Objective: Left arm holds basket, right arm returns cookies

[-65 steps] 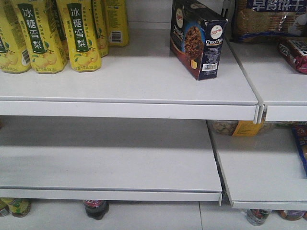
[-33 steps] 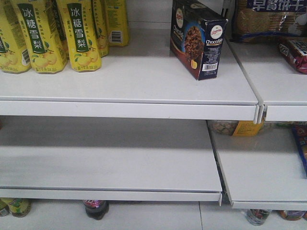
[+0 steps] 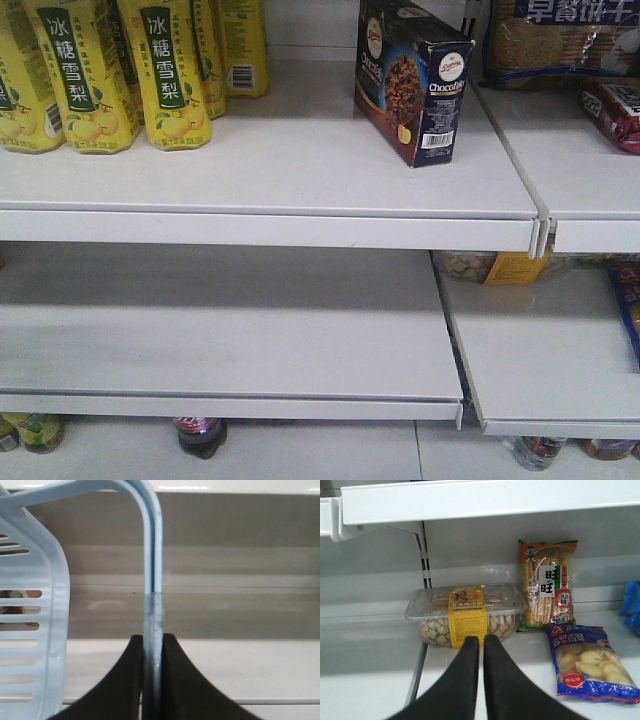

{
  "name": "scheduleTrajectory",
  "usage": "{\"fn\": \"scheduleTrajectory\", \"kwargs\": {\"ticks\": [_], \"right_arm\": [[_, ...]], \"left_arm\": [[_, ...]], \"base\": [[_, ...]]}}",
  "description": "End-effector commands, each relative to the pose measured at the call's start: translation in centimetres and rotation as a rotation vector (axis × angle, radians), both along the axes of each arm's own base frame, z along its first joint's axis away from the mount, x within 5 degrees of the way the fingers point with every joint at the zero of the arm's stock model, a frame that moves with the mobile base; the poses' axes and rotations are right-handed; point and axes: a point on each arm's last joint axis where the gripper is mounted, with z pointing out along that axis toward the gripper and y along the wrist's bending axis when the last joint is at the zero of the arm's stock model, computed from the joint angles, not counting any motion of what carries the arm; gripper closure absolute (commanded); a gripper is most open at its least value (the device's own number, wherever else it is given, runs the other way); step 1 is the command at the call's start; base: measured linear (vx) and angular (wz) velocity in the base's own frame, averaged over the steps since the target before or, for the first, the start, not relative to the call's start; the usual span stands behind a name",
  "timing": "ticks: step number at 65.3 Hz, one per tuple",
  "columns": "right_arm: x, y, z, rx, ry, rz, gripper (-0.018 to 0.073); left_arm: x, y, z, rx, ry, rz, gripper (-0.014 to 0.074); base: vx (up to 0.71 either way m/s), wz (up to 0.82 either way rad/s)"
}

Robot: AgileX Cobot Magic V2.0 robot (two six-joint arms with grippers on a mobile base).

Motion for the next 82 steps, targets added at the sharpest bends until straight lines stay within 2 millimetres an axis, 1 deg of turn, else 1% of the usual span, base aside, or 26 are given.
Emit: {"fn": "scheduleTrajectory", "kwargs": {"ticks": [1, 82], "right_arm": [[-0.01, -0.05, 0.06, -0.020, -0.062, -0.008, 0.0566], [-0.01, -0.05, 0.06, -0.020, -0.062, -0.008, 0.0566]], "left_arm": [[-0.18, 0.01, 2.01, 0.031, -0.147, 0.000, 0.0596], [-0.18, 0.01, 2.01, 0.031, -0.147, 0.000, 0.0596]], "base": [[0.00, 0.00], [0.00, 0.00]]}}
